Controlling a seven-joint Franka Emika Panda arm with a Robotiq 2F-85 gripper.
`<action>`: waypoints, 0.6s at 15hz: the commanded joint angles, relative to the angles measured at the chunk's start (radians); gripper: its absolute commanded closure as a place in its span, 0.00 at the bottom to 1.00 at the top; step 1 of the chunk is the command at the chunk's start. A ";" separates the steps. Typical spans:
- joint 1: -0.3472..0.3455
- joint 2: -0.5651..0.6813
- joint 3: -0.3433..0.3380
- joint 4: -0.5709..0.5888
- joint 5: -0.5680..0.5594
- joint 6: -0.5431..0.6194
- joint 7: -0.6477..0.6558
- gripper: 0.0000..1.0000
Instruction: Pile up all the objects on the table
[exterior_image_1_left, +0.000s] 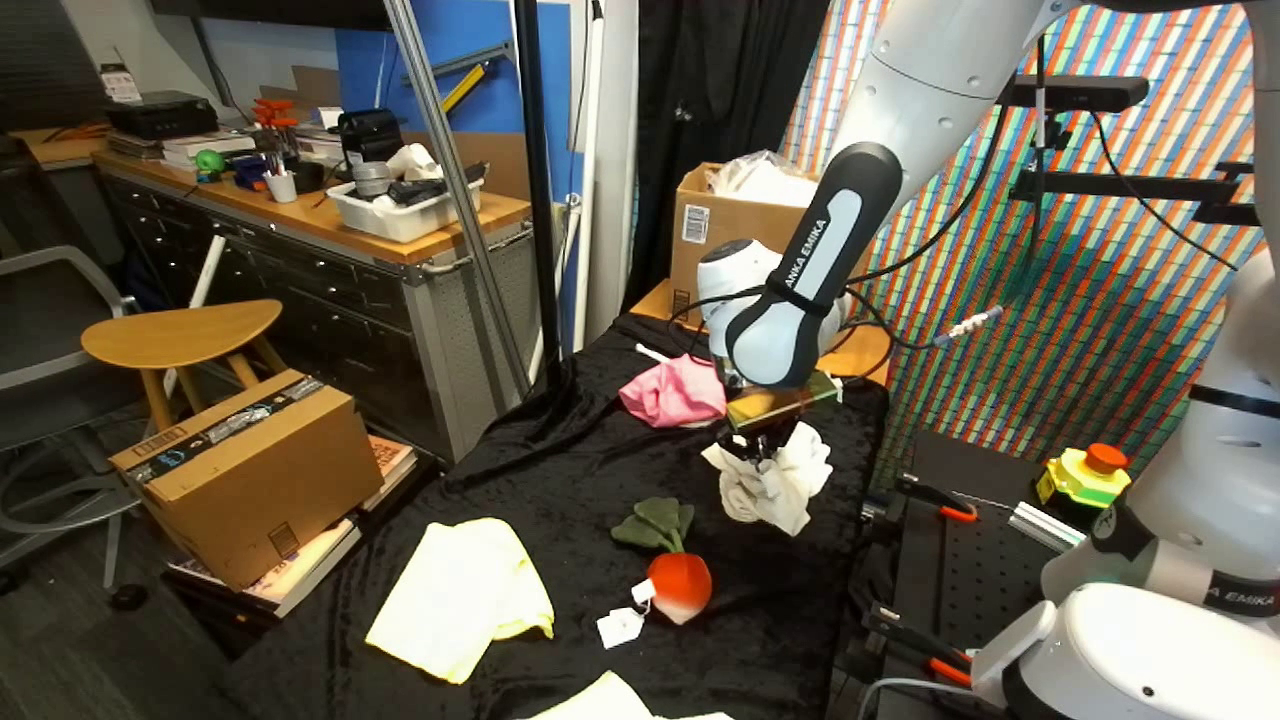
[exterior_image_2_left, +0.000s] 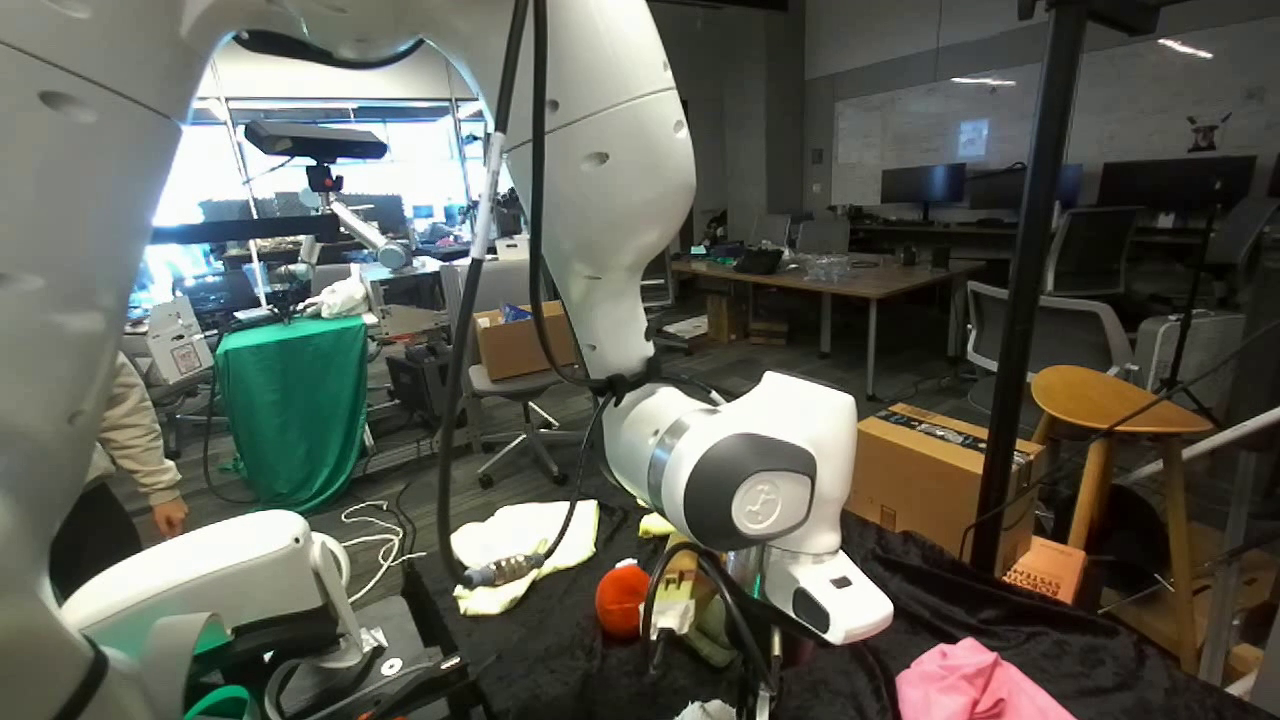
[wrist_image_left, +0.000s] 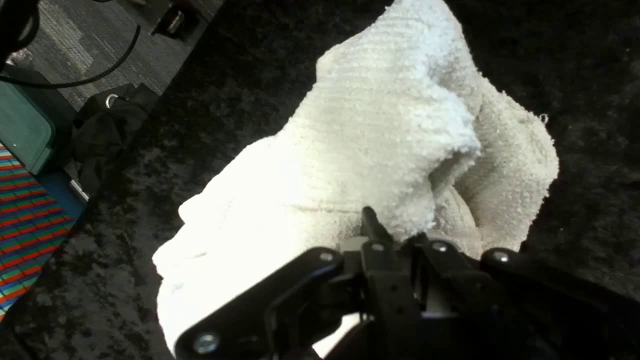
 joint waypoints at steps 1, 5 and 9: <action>-0.011 -0.037 0.010 -0.030 0.065 0.055 -0.061 0.91; -0.034 -0.086 0.023 -0.061 0.166 0.159 -0.084 0.91; -0.060 -0.170 0.034 -0.098 0.307 0.275 -0.083 0.91</action>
